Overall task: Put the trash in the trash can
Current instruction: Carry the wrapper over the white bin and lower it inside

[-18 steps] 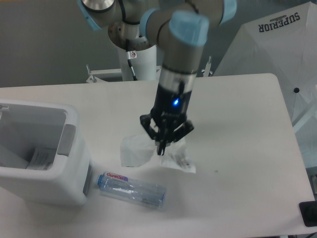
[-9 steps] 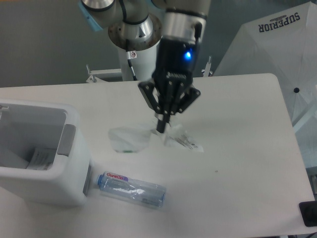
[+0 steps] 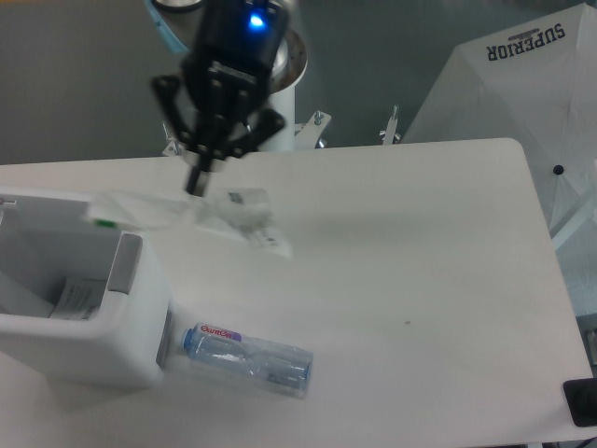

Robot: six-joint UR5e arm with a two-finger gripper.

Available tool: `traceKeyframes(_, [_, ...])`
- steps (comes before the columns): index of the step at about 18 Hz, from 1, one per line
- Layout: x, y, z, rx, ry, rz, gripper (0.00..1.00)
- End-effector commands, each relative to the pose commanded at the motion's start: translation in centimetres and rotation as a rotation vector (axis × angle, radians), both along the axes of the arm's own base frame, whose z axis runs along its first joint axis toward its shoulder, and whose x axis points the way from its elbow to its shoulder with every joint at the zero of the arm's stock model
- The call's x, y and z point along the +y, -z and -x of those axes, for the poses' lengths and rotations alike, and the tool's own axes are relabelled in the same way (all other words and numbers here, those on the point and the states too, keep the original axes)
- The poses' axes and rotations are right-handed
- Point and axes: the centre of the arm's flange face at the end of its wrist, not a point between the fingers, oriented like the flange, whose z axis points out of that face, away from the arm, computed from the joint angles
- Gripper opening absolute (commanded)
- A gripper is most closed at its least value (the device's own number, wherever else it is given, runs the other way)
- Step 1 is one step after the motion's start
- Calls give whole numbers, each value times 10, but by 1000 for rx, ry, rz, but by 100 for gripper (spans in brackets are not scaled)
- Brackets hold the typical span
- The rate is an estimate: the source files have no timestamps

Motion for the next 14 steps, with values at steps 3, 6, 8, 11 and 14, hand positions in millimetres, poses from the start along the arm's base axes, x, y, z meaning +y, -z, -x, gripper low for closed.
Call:
traceKeyframes(3, [11, -2, -20, 20, 43, -24, 0])
traceKeyframes(6, [35, 5, -46, 18, 111, -24, 0])
traceKeyframes(8, [49, 14, -63, 5, 151, -11, 0])
traceKeyframes(11, [66, 29, -81, -10, 197, 9, 0])
traceKeyframes(14, [82, 39, -98, -20, 237, 24, 0])
